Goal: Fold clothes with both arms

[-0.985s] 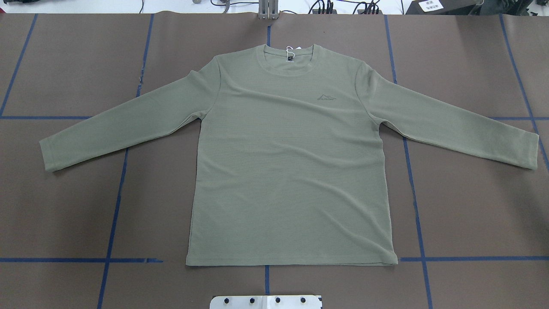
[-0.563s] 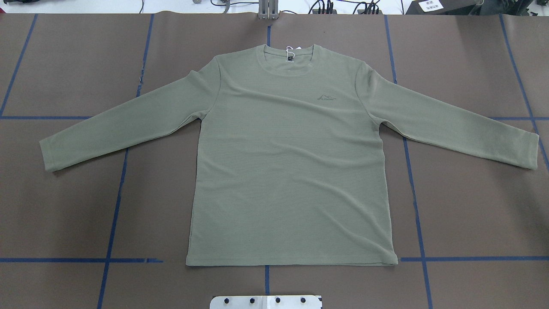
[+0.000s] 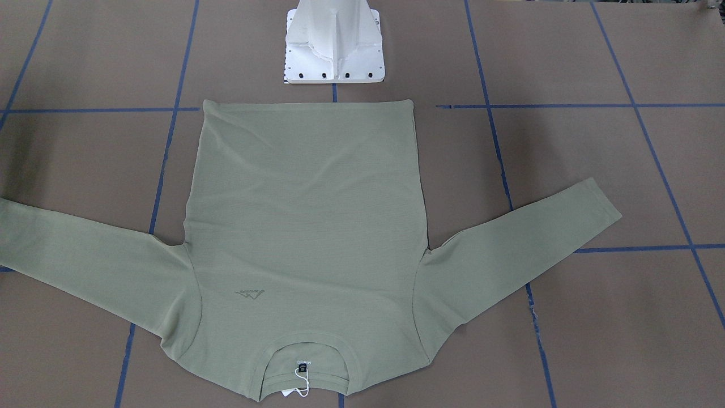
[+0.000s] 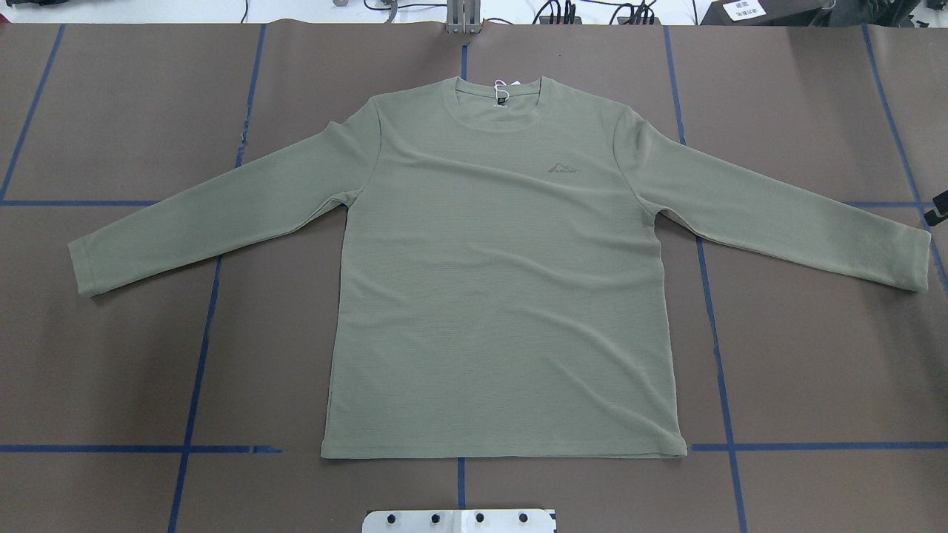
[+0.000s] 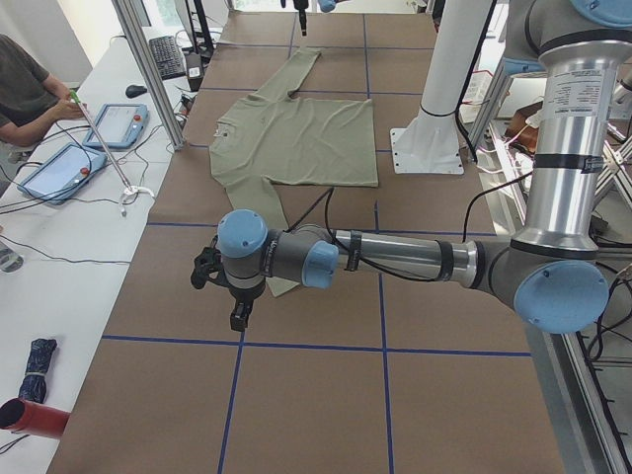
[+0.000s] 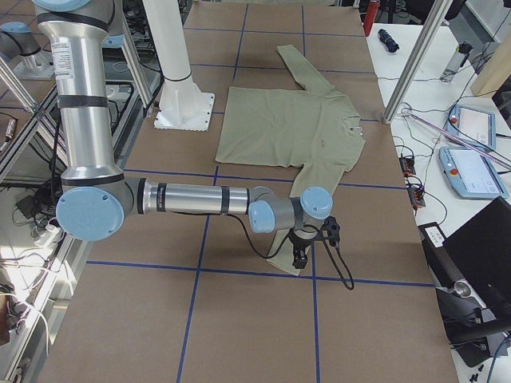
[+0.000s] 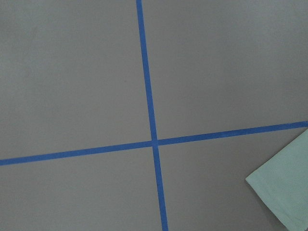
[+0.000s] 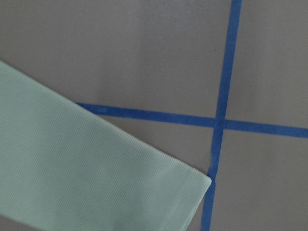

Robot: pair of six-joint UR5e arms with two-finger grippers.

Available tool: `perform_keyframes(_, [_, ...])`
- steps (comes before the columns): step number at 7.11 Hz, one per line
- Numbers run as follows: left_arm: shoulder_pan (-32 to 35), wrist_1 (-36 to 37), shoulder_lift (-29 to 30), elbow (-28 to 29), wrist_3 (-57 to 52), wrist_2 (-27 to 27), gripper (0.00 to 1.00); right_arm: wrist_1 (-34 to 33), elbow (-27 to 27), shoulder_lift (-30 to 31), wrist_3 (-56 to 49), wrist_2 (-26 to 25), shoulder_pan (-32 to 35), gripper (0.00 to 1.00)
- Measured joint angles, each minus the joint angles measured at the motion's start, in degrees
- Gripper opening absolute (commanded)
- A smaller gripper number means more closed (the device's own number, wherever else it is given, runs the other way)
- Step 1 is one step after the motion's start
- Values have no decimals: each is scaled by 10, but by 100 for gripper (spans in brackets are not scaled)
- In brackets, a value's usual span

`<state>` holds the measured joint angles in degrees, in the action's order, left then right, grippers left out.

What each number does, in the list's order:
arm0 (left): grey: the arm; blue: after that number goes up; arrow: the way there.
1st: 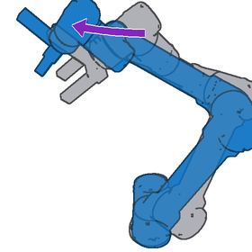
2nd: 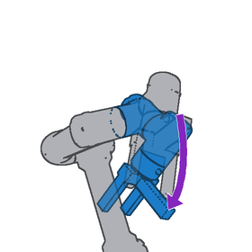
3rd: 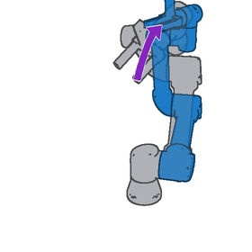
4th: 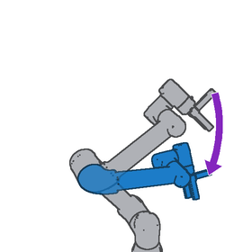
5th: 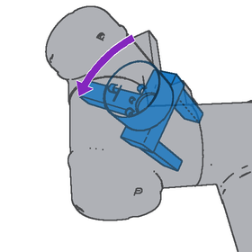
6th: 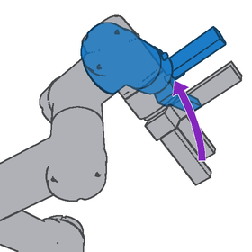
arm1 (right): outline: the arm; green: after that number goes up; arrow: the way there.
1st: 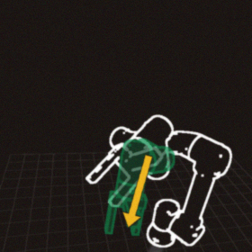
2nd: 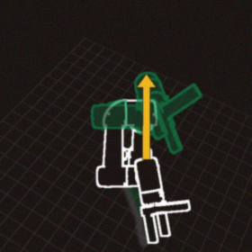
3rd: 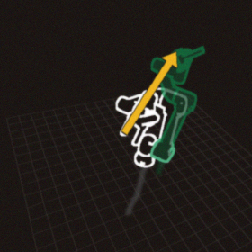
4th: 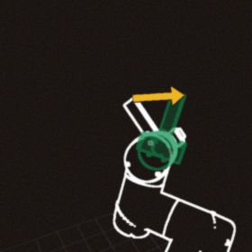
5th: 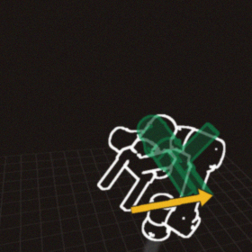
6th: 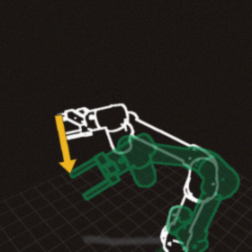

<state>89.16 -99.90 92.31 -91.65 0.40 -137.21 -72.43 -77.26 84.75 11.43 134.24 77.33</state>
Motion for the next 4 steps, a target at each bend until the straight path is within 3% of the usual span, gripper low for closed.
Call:
perform_keyframes(2, [0,-18,-5,-4,-1,-7,100,91,79,-22,93,0,-8,100])
perform_keyframes(4, [0,-20,-6,-9,-2,-8,100,109,111,-26,123,1,-19,99])
